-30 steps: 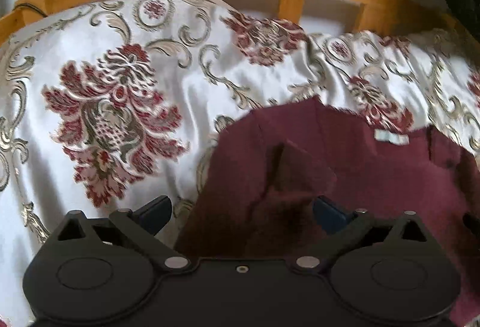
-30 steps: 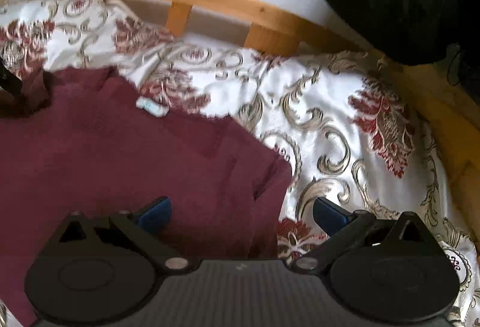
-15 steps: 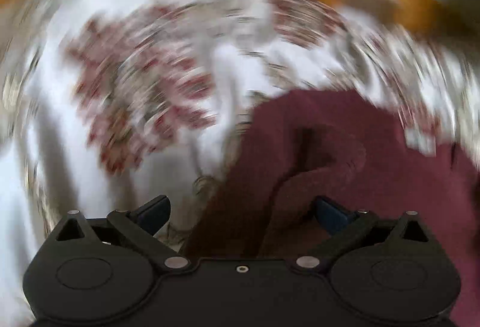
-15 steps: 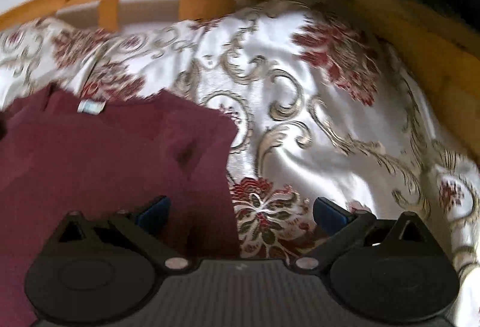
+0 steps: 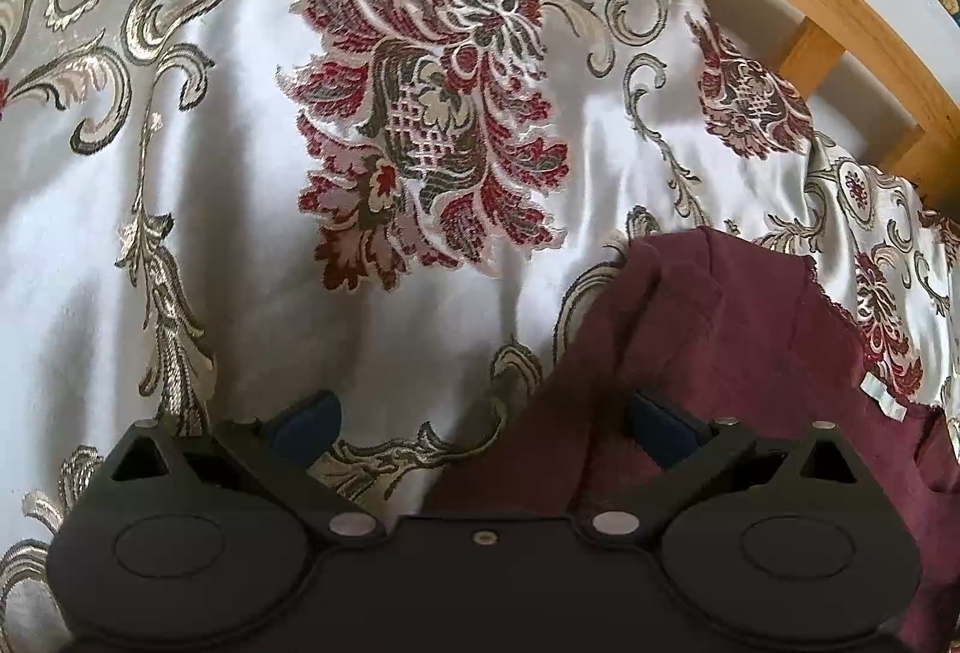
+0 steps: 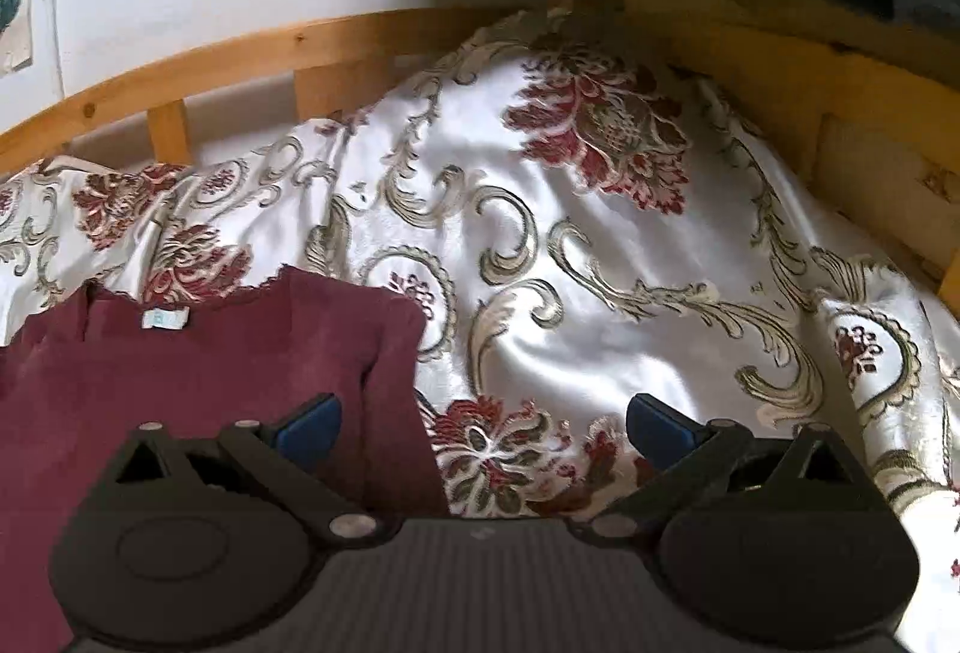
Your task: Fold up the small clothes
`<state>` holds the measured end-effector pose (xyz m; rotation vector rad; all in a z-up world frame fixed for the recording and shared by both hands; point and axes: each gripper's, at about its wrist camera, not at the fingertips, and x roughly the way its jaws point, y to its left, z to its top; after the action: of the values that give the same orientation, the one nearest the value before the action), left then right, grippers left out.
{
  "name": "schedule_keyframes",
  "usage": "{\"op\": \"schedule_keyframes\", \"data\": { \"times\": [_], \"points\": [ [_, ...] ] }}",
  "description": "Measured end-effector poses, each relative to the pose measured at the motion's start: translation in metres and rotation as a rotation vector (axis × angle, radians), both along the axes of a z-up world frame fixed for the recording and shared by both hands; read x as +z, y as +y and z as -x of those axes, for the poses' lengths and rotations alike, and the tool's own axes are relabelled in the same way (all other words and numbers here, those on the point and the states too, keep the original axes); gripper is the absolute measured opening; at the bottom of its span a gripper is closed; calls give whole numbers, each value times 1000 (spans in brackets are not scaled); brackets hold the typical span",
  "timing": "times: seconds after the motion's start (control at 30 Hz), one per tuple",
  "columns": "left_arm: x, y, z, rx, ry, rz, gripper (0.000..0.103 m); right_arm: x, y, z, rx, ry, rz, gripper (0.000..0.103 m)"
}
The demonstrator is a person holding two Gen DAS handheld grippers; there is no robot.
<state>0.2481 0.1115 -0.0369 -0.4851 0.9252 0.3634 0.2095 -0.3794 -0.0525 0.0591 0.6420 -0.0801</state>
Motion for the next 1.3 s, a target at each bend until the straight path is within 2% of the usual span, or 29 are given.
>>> {"op": "schedule_keyframes", "data": {
  "times": [0.1, 0.3, 0.4, 1.0, 1.3],
  "points": [
    [-4, 2, -1, 3, 12, 6, 102, -9, -2, -5, -19, 58, 5, 103],
    [-4, 1, -2, -1, 13, 4, 102, -8, -1, 0, -6, 23, -13, 103],
    [-3, 1, -2, 0, 14, 7, 102, -6, 2, 2, 4, 14, 12, 103],
    [1, -3, 7, -21, 23, -20, 102, -2, 10, 15, 29, 8, 93, 103],
    [4, -3, 14, -25, 18, 2, 102, -9, 4, 15, 22, 37, 81, 103]
  ]
}}
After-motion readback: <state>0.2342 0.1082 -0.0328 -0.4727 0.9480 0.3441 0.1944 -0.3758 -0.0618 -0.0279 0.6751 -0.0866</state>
